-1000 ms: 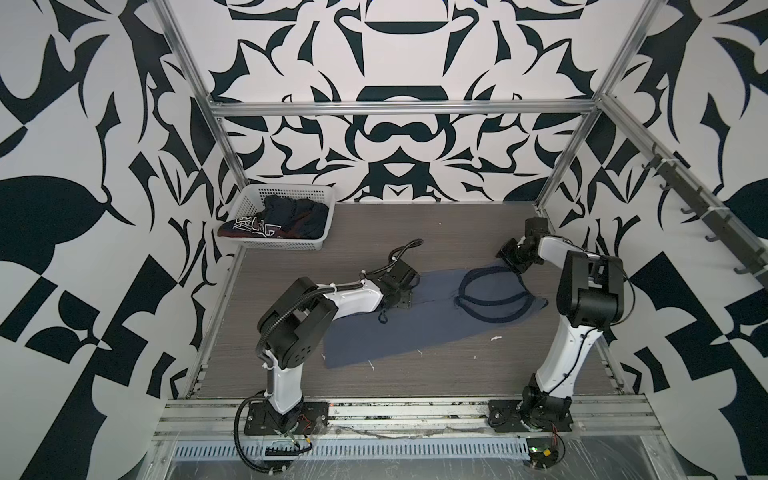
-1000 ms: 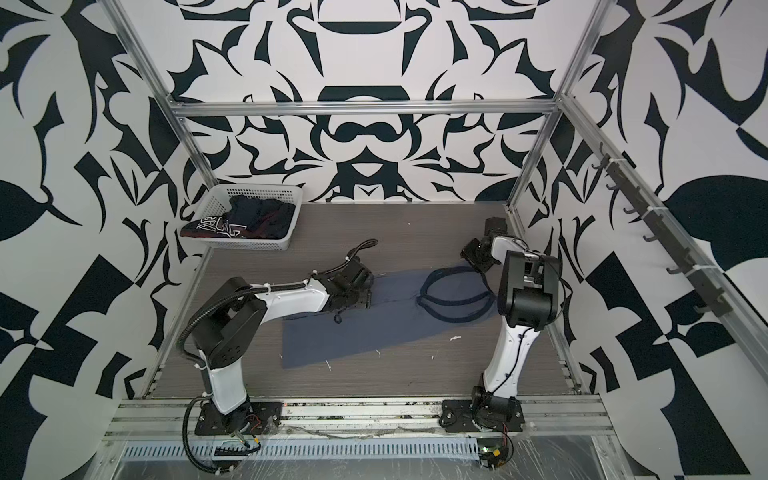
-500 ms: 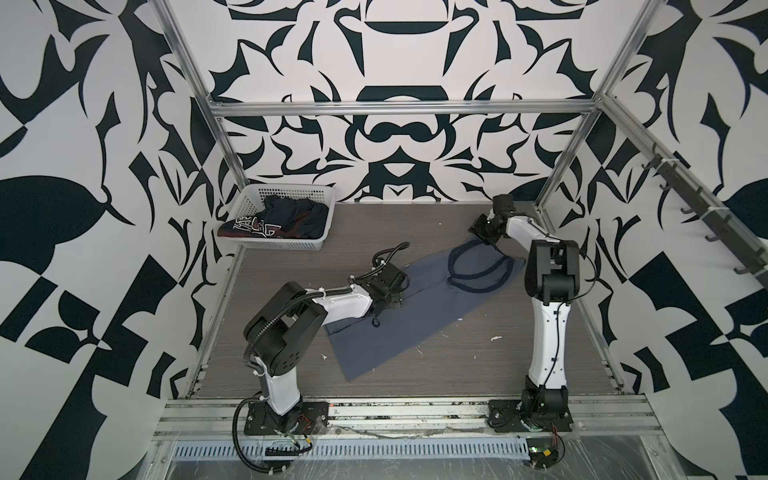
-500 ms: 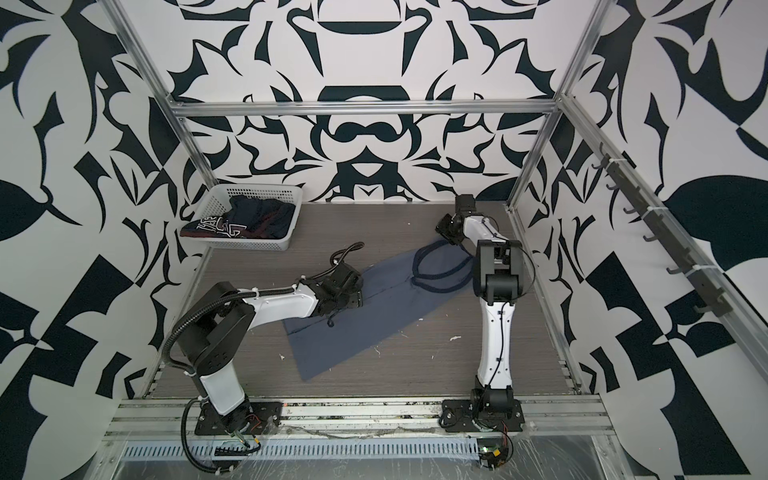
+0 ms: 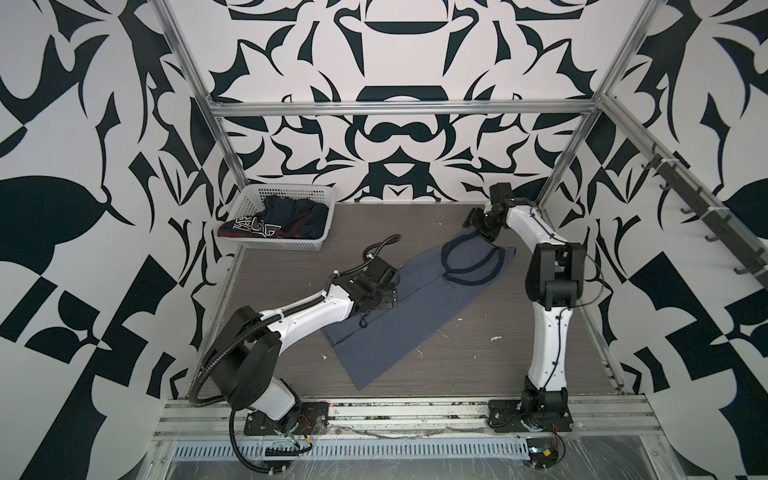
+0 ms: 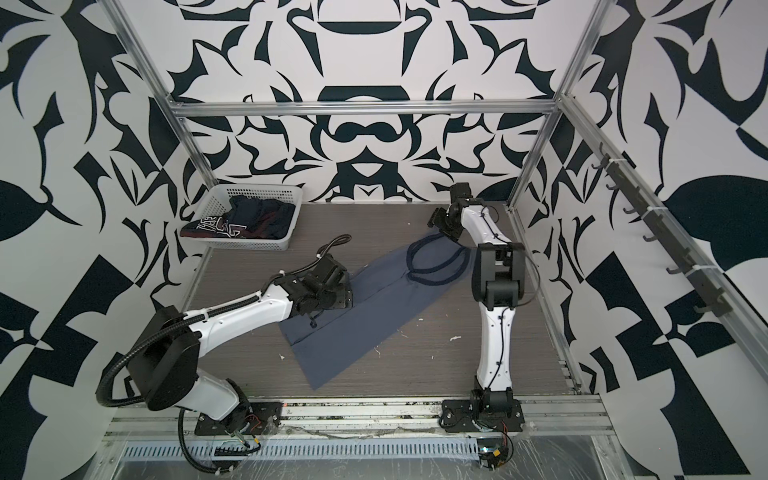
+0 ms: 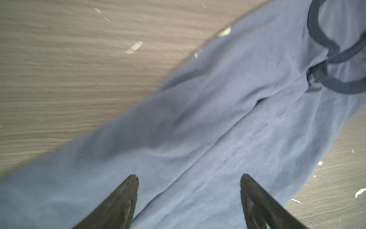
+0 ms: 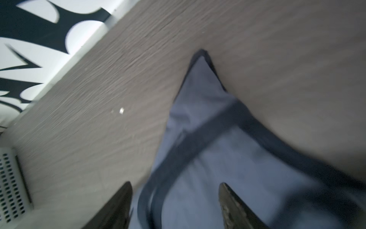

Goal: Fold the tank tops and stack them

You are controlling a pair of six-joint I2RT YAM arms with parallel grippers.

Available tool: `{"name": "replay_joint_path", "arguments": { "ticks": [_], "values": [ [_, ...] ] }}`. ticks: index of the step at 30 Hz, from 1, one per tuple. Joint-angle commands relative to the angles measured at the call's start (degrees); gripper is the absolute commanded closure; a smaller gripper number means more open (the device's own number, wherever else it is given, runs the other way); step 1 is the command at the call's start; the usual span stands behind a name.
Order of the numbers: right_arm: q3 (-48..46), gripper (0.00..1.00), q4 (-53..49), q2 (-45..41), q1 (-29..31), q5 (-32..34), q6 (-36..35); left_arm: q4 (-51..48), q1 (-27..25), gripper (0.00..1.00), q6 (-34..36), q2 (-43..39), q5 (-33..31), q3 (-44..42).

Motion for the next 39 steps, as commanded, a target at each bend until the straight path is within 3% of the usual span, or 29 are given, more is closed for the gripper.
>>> {"name": "replay_joint_path", "arguments": {
  "ticks": [1,8,20,24,31,39],
  "values": [
    [-10.21,0.27,-1.84,-10.83,1.53,3.15,-1.8,-5.09,3.42,0.16,2.96,-1.03,1.14,-2.57],
    [-28.17,0.26,2.02,-18.91,3.95,6.24,-0.79,-3.76,6.86,0.16,5.05,0.52,4.21,-6.75],
    [-21.71,0.28,0.15,-6.33,4.17,9.66,-2.83,-2.18,4.5,0.16,1.71,3.5,7.3,-12.27],
    [-17.97,0.3,0.16,-2.18,4.28,9.07,-2.77,-1.55,0.54,0.16,-2.42,2.65,7.95,-15.31],
    [-5.49,0.3,-0.71,7.02,6.94,7.54,-4.45,-0.88,-12.33,0.16,-13.33,1.82,7.05,-17.31],
    [13.06,0.3,-3.42,18.06,12.2,4.37,-4.39,1.26,-23.26,0.16,-18.95,3.67,6.51,-10.52]
  ]
}}
